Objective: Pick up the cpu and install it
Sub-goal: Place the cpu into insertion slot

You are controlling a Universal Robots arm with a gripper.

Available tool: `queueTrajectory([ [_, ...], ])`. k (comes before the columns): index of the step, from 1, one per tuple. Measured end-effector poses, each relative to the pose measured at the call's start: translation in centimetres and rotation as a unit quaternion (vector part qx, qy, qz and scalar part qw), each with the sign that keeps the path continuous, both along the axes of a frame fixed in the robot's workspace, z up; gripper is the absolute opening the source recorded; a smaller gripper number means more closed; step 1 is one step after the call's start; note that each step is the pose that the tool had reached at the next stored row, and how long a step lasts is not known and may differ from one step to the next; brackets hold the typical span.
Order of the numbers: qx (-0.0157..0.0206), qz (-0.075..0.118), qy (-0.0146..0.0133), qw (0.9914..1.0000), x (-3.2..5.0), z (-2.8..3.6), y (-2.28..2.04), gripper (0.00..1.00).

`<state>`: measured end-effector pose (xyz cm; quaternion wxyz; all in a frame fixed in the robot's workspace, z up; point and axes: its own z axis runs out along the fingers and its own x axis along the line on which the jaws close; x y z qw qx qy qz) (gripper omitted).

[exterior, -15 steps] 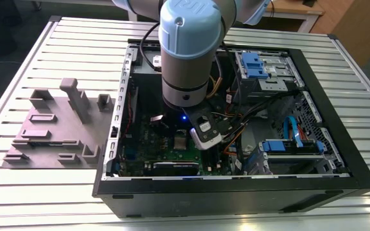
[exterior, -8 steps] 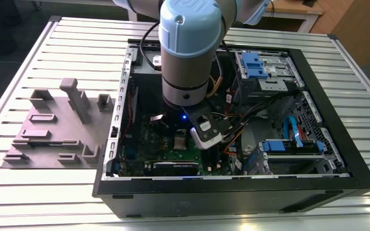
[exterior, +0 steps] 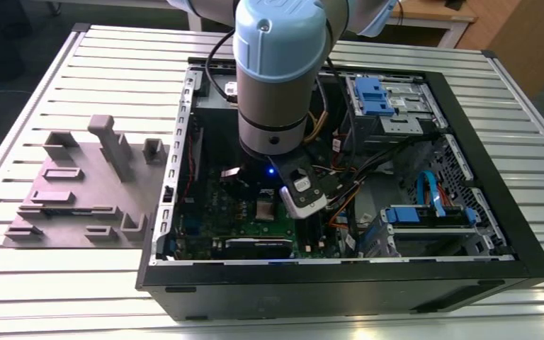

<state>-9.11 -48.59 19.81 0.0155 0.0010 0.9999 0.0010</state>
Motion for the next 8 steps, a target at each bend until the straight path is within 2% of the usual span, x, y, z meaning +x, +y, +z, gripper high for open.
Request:
queueTrajectory([
  [8,0.0001,0.002,0.0000,1.00000,0.00,0.02,0.00,0.38],
])
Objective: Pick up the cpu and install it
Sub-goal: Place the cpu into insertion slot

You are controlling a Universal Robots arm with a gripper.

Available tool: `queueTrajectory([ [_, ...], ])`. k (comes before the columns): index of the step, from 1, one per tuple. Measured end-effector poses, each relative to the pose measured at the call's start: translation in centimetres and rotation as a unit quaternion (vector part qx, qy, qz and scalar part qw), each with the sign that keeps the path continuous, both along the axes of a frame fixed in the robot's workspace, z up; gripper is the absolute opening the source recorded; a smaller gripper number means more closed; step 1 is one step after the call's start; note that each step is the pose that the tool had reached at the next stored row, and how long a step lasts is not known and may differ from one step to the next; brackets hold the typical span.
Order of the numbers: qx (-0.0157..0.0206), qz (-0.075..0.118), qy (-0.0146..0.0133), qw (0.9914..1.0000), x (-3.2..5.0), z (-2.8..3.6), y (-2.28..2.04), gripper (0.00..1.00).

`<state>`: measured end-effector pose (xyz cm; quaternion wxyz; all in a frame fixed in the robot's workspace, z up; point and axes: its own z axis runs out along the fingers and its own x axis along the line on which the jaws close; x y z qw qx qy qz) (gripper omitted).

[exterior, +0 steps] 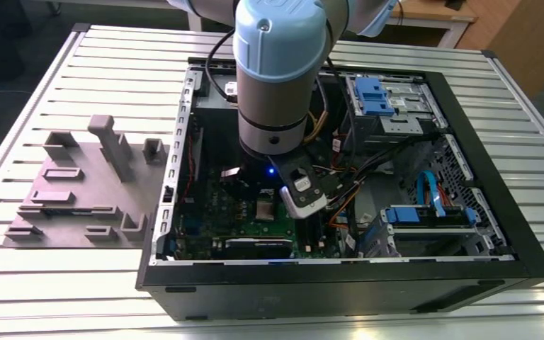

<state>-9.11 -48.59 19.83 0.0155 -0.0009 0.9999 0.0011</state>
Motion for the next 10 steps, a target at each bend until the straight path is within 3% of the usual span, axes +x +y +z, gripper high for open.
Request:
queueTrajectory([
  [10,0.0000,0.003,0.0000,0.99999,0.00,0.00,-0.01,0.38],
])
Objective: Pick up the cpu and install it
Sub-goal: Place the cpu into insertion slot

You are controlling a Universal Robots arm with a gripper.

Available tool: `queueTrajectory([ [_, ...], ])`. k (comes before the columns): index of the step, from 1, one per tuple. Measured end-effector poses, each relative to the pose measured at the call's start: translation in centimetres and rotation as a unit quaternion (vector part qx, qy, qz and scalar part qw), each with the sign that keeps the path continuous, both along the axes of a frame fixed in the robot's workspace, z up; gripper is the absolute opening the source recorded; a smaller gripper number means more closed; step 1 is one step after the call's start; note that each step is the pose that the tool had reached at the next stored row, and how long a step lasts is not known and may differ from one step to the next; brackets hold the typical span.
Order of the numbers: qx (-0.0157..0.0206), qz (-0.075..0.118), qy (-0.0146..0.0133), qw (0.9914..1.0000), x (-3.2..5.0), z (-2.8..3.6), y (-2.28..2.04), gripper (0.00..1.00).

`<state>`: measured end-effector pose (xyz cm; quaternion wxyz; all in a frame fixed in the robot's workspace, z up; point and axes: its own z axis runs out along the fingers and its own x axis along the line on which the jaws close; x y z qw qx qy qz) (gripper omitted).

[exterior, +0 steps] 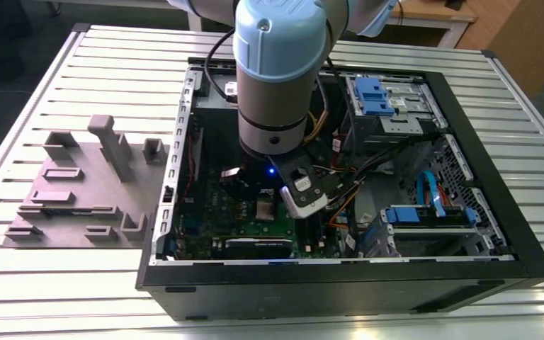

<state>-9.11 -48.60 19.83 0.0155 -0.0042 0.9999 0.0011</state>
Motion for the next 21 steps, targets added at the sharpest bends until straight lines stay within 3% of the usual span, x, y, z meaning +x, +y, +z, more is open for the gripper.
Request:
queueTrajectory([
  [6,0.0000,0.000,0.0000,1.00000,0.00,0.00,-0.01,0.40],
  [7,0.0000,0.000,0.0000,1.00000,0.00,0.00,-0.01,0.46],
  [14,-0.0017,0.000,0.0010,1.00000,0.05,-0.03,-0.02,0.46],
  [16,-0.0026,0.000,0.0055,0.99998,0.14,-0.07,-0.04,0.46],
  [21,-0.0045,-0.002,0.0228,0.99973,0.48,-0.20,-0.09,0.46],
])
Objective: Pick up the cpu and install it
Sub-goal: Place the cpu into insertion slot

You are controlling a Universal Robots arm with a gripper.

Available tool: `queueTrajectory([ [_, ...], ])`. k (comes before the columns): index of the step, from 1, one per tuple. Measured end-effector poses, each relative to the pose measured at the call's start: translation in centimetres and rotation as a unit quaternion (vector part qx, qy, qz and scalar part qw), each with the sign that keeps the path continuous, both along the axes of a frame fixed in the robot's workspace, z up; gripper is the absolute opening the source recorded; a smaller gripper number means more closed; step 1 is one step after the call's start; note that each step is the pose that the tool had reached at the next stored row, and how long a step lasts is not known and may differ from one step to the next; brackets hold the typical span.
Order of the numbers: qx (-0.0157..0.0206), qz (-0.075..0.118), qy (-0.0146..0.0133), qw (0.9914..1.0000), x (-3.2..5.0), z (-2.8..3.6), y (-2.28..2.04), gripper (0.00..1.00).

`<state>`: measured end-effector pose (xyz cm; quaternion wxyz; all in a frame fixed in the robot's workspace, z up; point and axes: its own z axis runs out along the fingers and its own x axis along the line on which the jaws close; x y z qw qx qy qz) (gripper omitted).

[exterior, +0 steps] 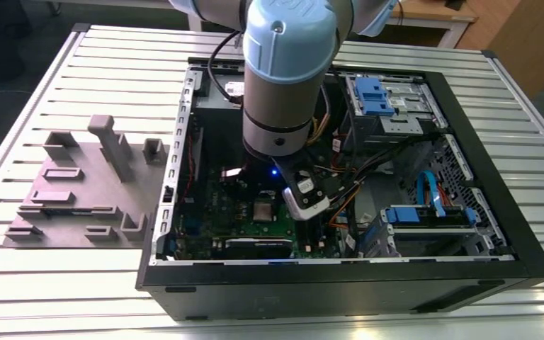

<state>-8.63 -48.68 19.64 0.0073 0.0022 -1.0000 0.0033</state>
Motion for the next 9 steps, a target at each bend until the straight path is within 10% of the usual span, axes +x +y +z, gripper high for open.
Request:
queueTrajectory([
  [3,-0.0005,-0.001,0.0100,0.99995,0.21,-0.08,-0.02,0.46],
  [9,-0.0005,-0.001,0.0181,0.99984,0.37,-0.18,-0.02,0.46],
])
